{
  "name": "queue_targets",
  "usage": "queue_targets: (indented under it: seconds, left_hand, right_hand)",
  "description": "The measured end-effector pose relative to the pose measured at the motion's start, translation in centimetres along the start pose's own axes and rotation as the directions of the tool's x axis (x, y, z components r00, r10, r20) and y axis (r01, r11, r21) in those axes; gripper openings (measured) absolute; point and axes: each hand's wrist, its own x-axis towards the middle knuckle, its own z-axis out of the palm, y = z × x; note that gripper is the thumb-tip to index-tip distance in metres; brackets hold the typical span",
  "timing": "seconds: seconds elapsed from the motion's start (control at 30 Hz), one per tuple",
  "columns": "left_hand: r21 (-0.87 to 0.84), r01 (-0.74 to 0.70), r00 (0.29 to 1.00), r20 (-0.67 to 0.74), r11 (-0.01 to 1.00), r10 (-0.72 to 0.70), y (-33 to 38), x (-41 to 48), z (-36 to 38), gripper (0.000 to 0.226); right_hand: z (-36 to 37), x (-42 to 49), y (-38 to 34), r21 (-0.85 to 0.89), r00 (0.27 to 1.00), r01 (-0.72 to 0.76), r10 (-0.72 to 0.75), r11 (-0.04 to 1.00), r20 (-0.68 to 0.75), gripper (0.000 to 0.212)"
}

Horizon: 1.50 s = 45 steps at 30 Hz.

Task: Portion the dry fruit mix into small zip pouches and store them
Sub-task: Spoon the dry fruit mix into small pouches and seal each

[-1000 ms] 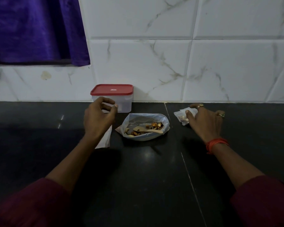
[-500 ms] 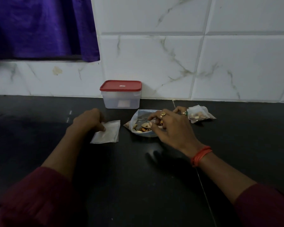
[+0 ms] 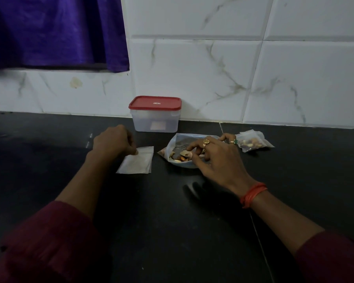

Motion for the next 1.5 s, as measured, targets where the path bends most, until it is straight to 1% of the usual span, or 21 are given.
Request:
queue_targets:
  seconds: [0.1, 0.17, 0.23, 0.33, 0.4, 0.47, 0.57, 0.63, 0.7, 0.8, 0.87, 1.03, 1.17, 1.23, 1.3, 1.33, 1.4, 1.47, 1.5]
  left_hand:
    - [-0.127, -0.055, 0.998, -0.037, 0.99, 0.05, 0.3, 0.2, -1.0, 0.017]
    - [-0.267, -0.11, 0.993, -0.073, 0.957, 0.094, 0.7, 0.1, -1.7, 0.012]
    - [-0.454, -0.157, 0.988, -0.075, 0.877, 0.138, 1.7, -0.5, -2.1, 0.013]
    - [-0.623, -0.194, 0.979, -0.074, 0.758, 0.19, 3.6, -1.4, -1.9, 0.014]
    - [-0.736, -0.176, 0.976, -0.043, 0.653, 0.215, 5.2, -2.0, -1.2, 0.017]
    - [-0.821, -0.132, 0.97, 0.009, 0.555, 0.245, 6.5, -2.5, -0.3, 0.018]
    - [-0.891, -0.067, 0.954, 0.075, 0.448, 0.292, 8.1, -3.2, 1.2, 0.025]
    - [-0.912, -0.047, 0.95, 0.084, 0.406, 0.301, 8.8, -3.6, 2.1, 0.019]
    - [-0.911, -0.056, 0.958, 0.066, 0.408, 0.278, 9.3, -3.9, 2.8, 0.011]
    - [-0.898, -0.08, 0.967, 0.035, 0.434, 0.251, 9.8, -4.0, 3.6, 0.011]
    - [-0.893, -0.093, 0.967, 0.024, 0.44, 0.254, 9.9, -4.1, 3.9, 0.014]
    - [-0.885, -0.122, 0.953, 0.021, 0.448, 0.301, 10.1, -4.4, 3.9, 0.029]
    - [-0.908, -0.115, 0.952, 0.015, 0.403, 0.305, 10.2, -4.4, 4.1, 0.021]
    - [-0.925, -0.113, 0.964, -0.013, 0.362, 0.265, 10.4, -4.4, 4.2, 0.021]
    - [-0.926, -0.142, 0.976, -0.072, 0.35, 0.207, 10.6, -4.3, 4.4, 0.016]
    - [-0.911, -0.168, 0.978, -0.106, 0.376, 0.181, 10.6, -4.2, 4.6, 0.014]
    - [-0.849, -0.243, 0.968, -0.183, 0.47, 0.171, 10.9, -4.2, 5.0, 0.013]
    - [-0.762, -0.33, 0.944, -0.257, 0.557, 0.207, 11.0, -4.3, 5.4, 0.015]
    - [-0.731, -0.359, 0.933, -0.284, 0.58, 0.221, 11.1, -4.3, 5.6, 0.016]
  right_hand:
    - [-0.2, 0.2, -0.4, 0.082, 0.999, -0.03, 0.033, 0.996, -0.034, 0.021]
    - [-0.3, 0.4, -0.7, 0.128, 0.997, -0.056, 0.062, 0.99, -0.043, 0.015]
    - [-0.4, 0.6, -0.8, 0.179, 0.994, -0.081, 0.092, 0.981, -0.054, 0.011]
    - [-0.6, 0.8, -0.9, 0.306, 0.986, -0.113, 0.146, 0.945, -0.086, 0.012]
    - [-0.9, 0.8, -1.0, 0.388, 0.975, -0.149, 0.201, 0.91, -0.098, 0.014]
    - [-1.0, 0.8, -1.2, 0.439, 0.961, -0.205, 0.264, 0.875, -0.078, 0.018]
    - [-1.0, 0.8, -1.1, 0.45, 0.937, -0.278, 0.343, 0.848, -0.067, 0.021]
    - [-1.1, 0.8, -0.9, 0.486, 0.918, -0.323, 0.393, 0.812, -0.046, 0.022]
    - [-1.2, 0.9, -0.9, 0.52, 0.906, -0.357, 0.423, 0.776, -0.01, 0.025]
    - [-1.2, 0.8, -1.2, 0.509, 0.907, -0.371, 0.421, 0.777, 0.017, 0.028]
    - [-1.1, 0.8, -1.3, 0.501, 0.905, -0.377, 0.426, 0.779, 0.018, 0.027]
    - [-1.0, 0.8, -1.2, 0.466, 0.891, -0.411, 0.453, 0.783, 0.026, 0.017]
    - [-1.2, 1.0, -0.9, 0.433, 0.882, -0.429, 0.472, 0.793, 0.009, 0.016]
    - [-1.3, 1.0, -0.7, 0.439, 0.864, -0.453, 0.504, 0.776, 0.002, 0.014]
    - [-1.4, 0.9, -0.6, 0.44, 0.859, -0.44, 0.51, 0.783, -0.047, 0.02]
    - [-1.4, 0.8, -0.6, 0.414, 0.876, -0.404, 0.475, 0.816, -0.083, 0.024]
    - [-1.4, 0.7, -0.9, 0.331, 0.923, -0.308, 0.364, 0.892, -0.124, 0.027]
    - [-1.2, 0.6, -1.3, 0.314, 0.945, -0.254, 0.303, 0.915, -0.121, 0.025]
    - [-1.2, 0.6, -1.4, 0.316, 0.948, -0.246, 0.296, 0.916, -0.121, 0.025]
